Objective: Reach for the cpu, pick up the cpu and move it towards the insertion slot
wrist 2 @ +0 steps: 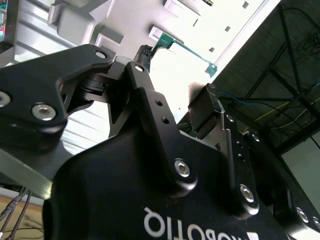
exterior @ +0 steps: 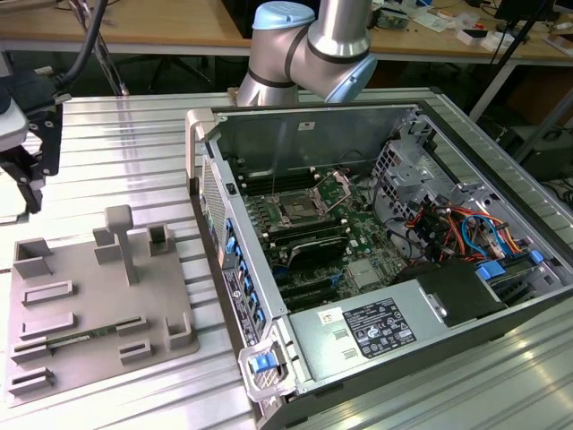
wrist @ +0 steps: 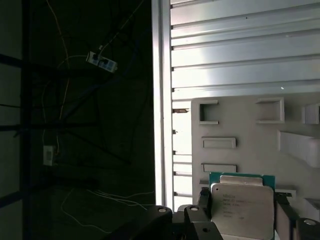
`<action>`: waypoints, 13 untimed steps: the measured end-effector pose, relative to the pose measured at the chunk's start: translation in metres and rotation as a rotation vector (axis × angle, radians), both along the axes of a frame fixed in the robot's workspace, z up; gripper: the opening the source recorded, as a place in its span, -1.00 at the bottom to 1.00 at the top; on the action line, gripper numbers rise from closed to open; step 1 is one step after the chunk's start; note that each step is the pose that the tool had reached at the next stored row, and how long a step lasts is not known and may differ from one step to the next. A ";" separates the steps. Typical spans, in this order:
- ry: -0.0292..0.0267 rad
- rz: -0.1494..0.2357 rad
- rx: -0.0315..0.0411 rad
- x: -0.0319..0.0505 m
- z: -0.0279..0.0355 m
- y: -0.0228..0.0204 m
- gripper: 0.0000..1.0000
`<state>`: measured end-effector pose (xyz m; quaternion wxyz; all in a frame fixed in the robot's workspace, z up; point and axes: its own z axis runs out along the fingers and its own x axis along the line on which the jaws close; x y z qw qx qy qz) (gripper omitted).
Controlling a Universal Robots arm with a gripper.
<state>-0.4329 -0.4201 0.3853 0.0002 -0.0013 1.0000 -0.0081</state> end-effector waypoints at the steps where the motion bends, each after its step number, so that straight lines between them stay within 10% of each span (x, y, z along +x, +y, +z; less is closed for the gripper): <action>1: 0.0000 0.000 -0.0003 0.0013 0.0000 0.0000 0.09; 13: -0.0019 0.000 -0.0007 0.0043 0.0086 0.0000 0.09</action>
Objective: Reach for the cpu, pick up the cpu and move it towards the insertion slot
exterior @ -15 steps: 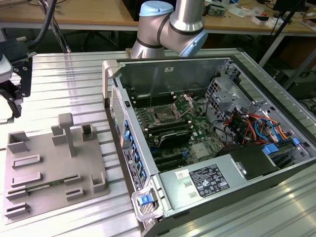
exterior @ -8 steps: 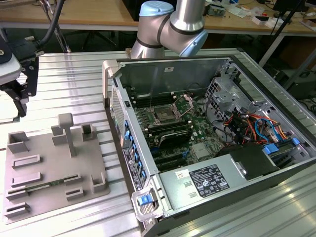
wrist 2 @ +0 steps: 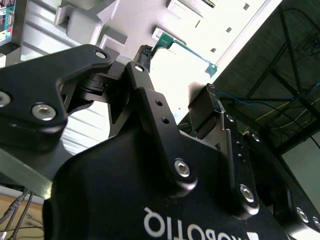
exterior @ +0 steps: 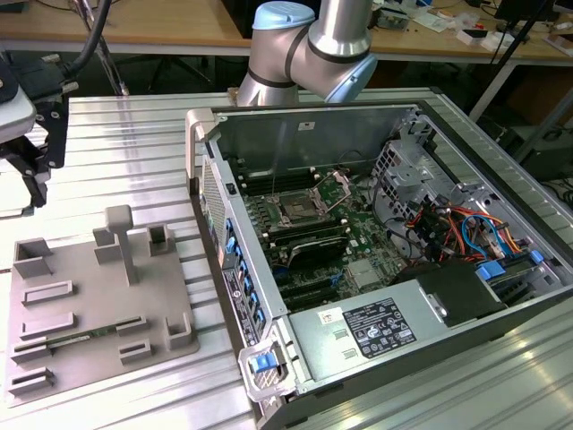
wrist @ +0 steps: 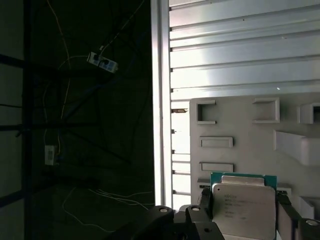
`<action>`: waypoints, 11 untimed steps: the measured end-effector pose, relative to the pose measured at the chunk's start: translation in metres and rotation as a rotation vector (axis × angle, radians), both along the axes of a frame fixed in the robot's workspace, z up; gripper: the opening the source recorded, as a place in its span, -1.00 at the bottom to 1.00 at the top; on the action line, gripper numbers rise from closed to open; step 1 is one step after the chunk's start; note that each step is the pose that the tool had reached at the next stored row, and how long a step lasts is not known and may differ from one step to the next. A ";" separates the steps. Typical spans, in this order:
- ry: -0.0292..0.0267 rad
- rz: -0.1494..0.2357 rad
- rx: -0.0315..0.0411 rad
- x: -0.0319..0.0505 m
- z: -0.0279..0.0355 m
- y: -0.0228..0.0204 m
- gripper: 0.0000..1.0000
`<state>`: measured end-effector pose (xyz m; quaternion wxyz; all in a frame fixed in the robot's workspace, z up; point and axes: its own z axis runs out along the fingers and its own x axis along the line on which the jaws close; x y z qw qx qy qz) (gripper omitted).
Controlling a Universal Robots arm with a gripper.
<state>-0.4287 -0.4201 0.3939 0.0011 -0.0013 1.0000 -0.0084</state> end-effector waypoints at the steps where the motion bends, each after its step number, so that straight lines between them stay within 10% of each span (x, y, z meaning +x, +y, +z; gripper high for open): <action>1: -0.0003 0.000 0.0000 0.0001 0.0010 0.0000 0.09; 11: -0.0009 0.000 -0.0012 0.0036 0.0022 0.0000 0.09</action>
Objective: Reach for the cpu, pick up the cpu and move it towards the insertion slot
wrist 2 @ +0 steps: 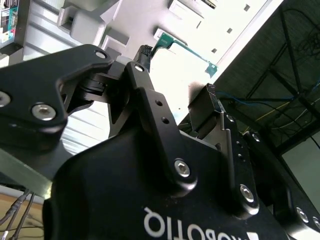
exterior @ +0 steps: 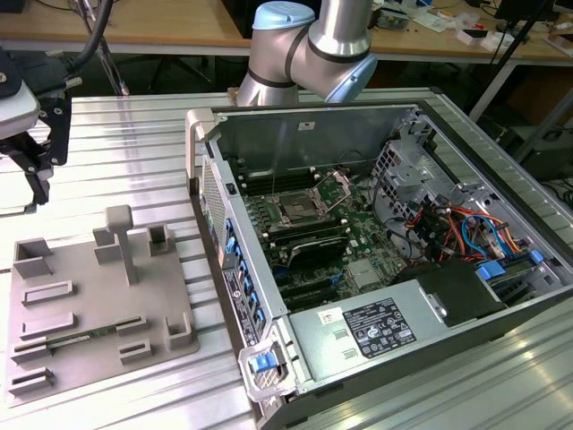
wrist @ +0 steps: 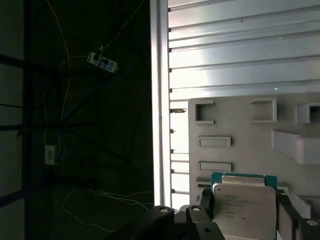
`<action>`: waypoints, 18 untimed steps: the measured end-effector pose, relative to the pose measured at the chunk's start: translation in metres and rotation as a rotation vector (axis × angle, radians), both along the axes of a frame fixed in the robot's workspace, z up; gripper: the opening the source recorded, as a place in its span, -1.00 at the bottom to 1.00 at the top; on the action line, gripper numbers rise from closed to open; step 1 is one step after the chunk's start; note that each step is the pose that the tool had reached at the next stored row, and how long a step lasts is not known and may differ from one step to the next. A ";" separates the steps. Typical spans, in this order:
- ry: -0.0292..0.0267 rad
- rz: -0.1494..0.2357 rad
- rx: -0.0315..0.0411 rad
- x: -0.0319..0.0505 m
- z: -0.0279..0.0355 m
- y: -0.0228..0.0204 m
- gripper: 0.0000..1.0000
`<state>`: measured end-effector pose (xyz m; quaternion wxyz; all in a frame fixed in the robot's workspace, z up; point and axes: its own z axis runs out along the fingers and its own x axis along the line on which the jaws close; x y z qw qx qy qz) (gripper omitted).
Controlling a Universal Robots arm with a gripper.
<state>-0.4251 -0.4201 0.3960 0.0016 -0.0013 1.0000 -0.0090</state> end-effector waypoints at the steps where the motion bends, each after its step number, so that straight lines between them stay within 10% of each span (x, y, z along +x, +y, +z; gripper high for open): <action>1: 0.0001 0.000 -0.0004 0.0004 0.0000 0.0000 0.09; 18: 0.0000 0.000 -0.0030 0.0234 -0.0001 0.0001 0.09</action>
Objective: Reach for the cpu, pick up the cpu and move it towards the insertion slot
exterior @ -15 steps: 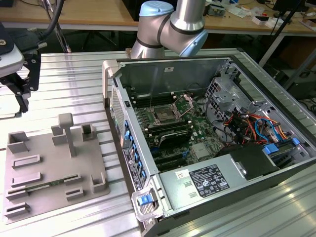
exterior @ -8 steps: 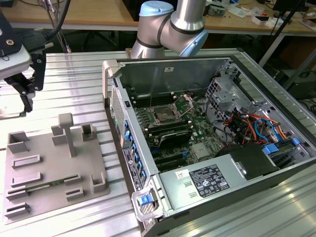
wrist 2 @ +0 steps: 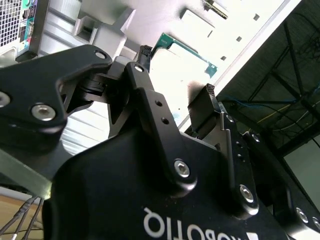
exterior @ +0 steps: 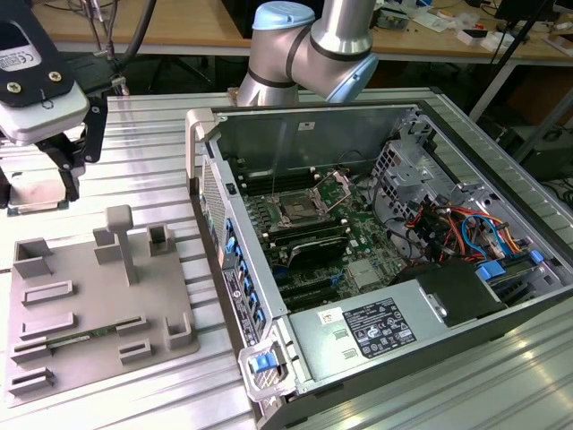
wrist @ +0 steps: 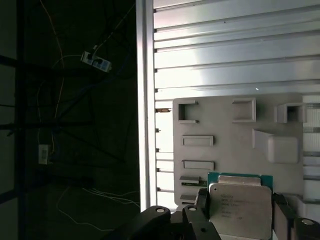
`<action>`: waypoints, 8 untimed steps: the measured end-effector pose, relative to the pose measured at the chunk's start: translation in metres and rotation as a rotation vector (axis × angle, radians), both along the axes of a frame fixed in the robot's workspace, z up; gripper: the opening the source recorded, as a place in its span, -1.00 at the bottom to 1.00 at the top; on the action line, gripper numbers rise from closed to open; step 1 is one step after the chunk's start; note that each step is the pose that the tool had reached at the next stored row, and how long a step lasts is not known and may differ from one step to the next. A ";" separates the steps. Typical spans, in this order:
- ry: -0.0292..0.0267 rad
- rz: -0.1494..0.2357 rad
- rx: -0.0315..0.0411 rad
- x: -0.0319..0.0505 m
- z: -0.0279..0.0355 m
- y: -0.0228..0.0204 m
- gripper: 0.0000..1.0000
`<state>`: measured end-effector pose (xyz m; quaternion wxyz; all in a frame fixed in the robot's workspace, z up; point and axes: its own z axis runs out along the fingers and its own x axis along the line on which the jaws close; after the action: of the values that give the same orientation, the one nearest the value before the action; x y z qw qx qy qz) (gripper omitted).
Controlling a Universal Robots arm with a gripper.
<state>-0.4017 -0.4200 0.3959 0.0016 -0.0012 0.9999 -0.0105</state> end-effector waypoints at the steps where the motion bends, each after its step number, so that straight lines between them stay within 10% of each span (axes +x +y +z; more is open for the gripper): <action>1: 0.0000 0.000 -0.0001 0.0003 0.0000 0.0000 0.09; 8: 0.0001 0.000 -0.0024 0.0065 0.0000 -0.0001 0.09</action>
<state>-0.3952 -0.4201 0.3959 0.0015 -0.0013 0.9999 -0.0117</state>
